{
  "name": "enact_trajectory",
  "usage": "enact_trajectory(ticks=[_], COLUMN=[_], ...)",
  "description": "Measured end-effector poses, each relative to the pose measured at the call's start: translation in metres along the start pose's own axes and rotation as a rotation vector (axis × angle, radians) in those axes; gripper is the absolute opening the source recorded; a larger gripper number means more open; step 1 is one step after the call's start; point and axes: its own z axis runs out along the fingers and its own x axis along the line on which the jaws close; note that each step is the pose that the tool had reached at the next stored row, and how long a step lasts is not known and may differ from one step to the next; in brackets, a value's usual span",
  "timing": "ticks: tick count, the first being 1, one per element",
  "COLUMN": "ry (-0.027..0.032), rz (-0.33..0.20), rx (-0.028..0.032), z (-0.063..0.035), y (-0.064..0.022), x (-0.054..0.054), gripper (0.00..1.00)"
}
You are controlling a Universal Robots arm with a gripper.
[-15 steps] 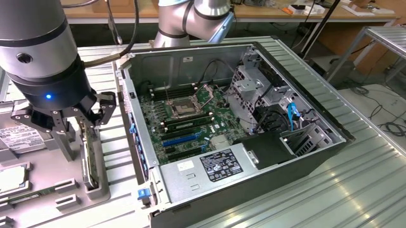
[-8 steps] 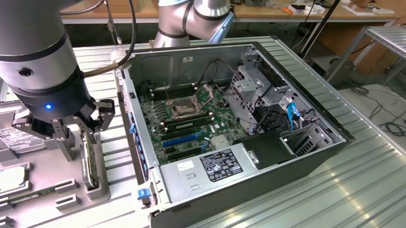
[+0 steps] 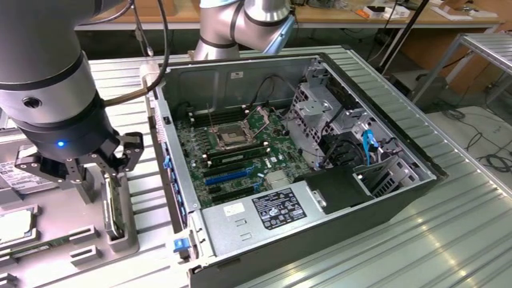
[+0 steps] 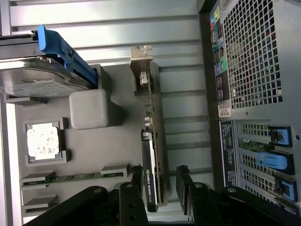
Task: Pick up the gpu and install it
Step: 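Pick up the gpu and move the gpu toward the slot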
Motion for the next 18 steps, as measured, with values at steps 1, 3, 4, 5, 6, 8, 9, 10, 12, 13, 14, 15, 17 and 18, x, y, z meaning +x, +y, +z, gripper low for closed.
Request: enact_trajectory(ticks=[1, 3, 4, 5, 6, 8, 9, 10, 12, 13, 14, 15, 17, 18], ry=[0.0002, 0.0001, 0.0000, 0.0000, 0.0001, 0.0000, 0.0000, 0.0000, 0.0001, 0.0001, -0.0008, -0.0013, -0.0022, -0.0024], rz=[0.000, 0.000, 0.000, 0.000, 0.000, 0.000, 0.000, 0.000, 0.000, 0.000, 0.000, 0.000, 0.000, 0.000], rx=[0.0001, 0.0001, 0.0000, 0.0001, 0.0001, 0.0000, 0.0000, 0.0000, 0.0000, 0.0001, -0.0002, -0.0001, -0.0001, -0.0002], z=[-0.0001, 0.0000, 0.0000, 0.0000, 0.0000, 0.0000, 0.0001, 0.0000, 0.0000, 0.0001, 0.0022, 0.0044, 0.0091, 0.0113], y=[0.0000, 0.0000, 0.0000, 0.0000, 0.0000, 0.0000, 0.0000, 0.0000, 0.0000, 0.0000, -0.0003, -0.0006, -0.0011, -0.0013], x=[0.000, 0.000, 0.000, 0.000, 0.000, 0.000, 0.000, 0.000, 0.000, 0.000, 0.001, 0.002, 0.002, 0.003], gripper=[0.42, 0.42, 0.42, 0.42, 0.42, 0.42, 0.42, 0.42, 0.42, 0.42, 0.42, 0.42, 0.42, 0.42])
